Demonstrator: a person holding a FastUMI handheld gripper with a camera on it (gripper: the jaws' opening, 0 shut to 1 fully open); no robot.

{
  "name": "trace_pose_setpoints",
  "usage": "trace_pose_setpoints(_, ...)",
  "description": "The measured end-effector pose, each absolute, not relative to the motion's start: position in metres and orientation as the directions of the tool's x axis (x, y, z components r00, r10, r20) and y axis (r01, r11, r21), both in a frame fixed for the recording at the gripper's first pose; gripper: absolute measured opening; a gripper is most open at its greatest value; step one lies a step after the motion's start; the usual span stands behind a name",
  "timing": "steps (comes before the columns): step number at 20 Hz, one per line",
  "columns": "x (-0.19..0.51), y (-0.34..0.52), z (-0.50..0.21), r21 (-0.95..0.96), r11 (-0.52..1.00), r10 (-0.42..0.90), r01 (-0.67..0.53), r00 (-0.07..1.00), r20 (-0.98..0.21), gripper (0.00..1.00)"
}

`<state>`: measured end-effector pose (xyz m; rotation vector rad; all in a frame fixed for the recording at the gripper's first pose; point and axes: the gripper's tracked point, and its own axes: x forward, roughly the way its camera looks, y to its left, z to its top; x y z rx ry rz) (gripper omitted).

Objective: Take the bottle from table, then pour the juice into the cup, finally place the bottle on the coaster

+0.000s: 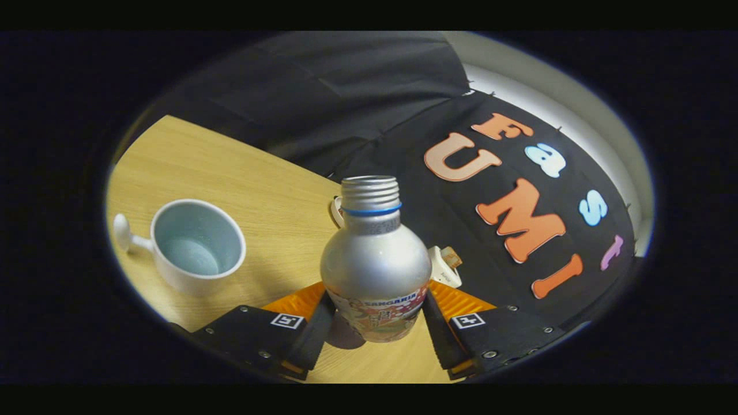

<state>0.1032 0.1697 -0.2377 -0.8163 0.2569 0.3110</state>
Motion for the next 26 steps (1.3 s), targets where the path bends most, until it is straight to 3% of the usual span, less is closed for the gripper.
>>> trace_pose_setpoints(4,0.113,0.157,-0.242,-0.484,0.809,0.161,-0.333,0.918,-0.362,0.78)
trace_pose_setpoints(10,0.124,0.136,-0.248,-0.294,0.917,0.143,-0.269,0.911,-0.387,0.78)
trace_pose_setpoints(18,0.131,0.107,-0.282,-0.044,0.987,0.115,-0.156,0.864,-0.491,0.78)
trace_pose_setpoints(26,0.132,0.102,-0.297,0.011,0.993,0.104,-0.117,0.842,-0.529,0.78)
